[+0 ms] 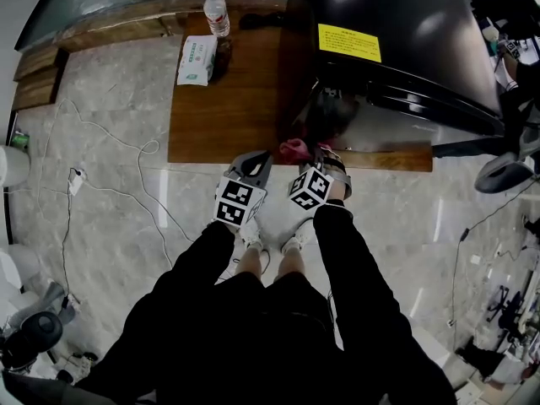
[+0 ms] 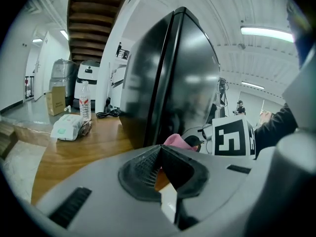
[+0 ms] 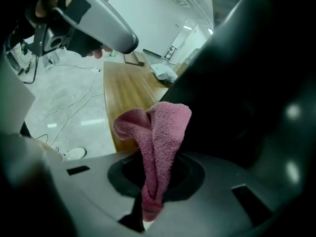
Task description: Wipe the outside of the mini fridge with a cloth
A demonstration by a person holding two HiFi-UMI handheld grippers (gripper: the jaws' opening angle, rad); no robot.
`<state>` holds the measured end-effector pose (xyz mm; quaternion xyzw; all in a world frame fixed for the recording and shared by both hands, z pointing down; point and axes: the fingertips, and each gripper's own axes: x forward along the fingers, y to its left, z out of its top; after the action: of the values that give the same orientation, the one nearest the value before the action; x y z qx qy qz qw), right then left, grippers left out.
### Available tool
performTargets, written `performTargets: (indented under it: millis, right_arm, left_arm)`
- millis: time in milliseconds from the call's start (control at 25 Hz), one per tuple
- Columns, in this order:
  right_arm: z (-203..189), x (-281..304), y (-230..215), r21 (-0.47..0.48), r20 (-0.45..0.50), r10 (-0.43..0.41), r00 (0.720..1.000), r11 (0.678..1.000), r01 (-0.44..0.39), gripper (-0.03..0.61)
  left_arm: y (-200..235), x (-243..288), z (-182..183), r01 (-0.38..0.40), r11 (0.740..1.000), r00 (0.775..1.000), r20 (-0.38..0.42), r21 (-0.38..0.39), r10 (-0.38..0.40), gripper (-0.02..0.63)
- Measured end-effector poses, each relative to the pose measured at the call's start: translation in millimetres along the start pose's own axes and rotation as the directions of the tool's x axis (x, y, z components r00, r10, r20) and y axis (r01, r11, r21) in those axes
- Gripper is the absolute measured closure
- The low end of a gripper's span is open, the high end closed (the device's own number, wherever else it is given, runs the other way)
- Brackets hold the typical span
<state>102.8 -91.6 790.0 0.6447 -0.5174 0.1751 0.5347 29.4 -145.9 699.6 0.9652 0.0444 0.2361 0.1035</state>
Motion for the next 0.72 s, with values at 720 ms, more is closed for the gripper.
performTargets:
  millis: [720]
  right_arm:
    - [-30.4, -293.4, -138.8, 0.098, 0.167, -0.459, 0.873, 0.888, 0.449, 0.52]
  left_arm:
    - [-178.5, -65.6, 174.0, 0.146, 0.967, 0.954, 0.228, 0.207, -0.193, 0.607]
